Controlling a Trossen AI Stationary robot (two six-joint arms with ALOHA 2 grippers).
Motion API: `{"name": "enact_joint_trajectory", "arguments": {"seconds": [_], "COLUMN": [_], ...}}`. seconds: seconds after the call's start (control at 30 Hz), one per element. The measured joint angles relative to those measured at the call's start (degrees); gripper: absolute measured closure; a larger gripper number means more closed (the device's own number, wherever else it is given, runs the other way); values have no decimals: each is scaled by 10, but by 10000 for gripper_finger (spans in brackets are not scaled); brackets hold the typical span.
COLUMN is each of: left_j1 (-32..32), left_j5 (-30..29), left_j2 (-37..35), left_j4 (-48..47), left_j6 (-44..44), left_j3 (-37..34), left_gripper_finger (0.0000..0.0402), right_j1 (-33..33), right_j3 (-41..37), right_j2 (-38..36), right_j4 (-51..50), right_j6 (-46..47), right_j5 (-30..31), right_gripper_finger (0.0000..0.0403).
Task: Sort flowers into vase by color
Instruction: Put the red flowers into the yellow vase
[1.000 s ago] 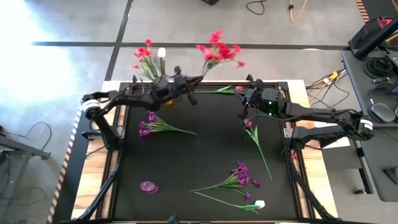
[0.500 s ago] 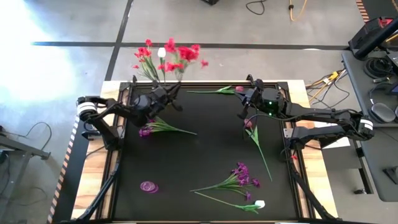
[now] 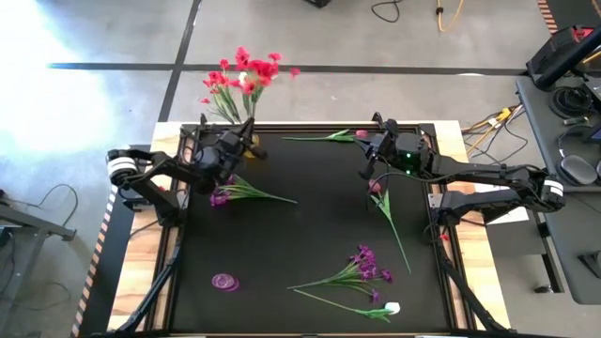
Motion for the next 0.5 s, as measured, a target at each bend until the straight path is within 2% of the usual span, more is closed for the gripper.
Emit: {"name": "enact_joint_trajectory", "arguments": {"seconds": [0.27, 0.5], "left_j1": [2, 7], "left_j5": [-48, -52], "left_j2": [10, 39], "left_j4": [-1, -1], "left_j6": [-32, -27], "left_j3": [-23, -20], "left_gripper_finger": [401, 401], "right_j1": [0, 0], "right_j3": [0, 0], "right_j2": [0, 0], "right_j4": [0, 0], "right_j6": [-1, -1], "right_j5": [0, 0], "right_gripper_finger": [394, 394]}}
